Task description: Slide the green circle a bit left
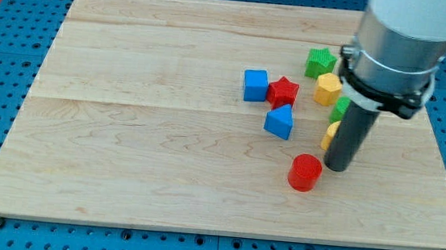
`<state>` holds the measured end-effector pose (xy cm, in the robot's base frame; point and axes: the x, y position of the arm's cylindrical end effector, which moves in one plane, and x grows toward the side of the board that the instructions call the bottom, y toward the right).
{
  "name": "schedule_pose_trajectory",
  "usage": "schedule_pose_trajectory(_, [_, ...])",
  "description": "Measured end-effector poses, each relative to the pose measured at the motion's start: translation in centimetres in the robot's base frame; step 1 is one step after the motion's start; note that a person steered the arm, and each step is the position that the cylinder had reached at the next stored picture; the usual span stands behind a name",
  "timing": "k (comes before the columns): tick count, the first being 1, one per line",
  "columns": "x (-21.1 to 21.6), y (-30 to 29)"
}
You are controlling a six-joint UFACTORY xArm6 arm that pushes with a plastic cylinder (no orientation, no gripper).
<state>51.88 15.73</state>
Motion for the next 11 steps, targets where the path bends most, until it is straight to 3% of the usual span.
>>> schedule_pose_trajectory(1, [-2.7, 5.5])
schedule_pose_trajectory(2, [-7.9, 5.9])
schedule_pose_trajectory(3, [-8.4, 5.6])
schedule_pose_trajectory(10, [-8.7, 3.7])
schedule_pose_trajectory(11, [-5.3, 7.7])
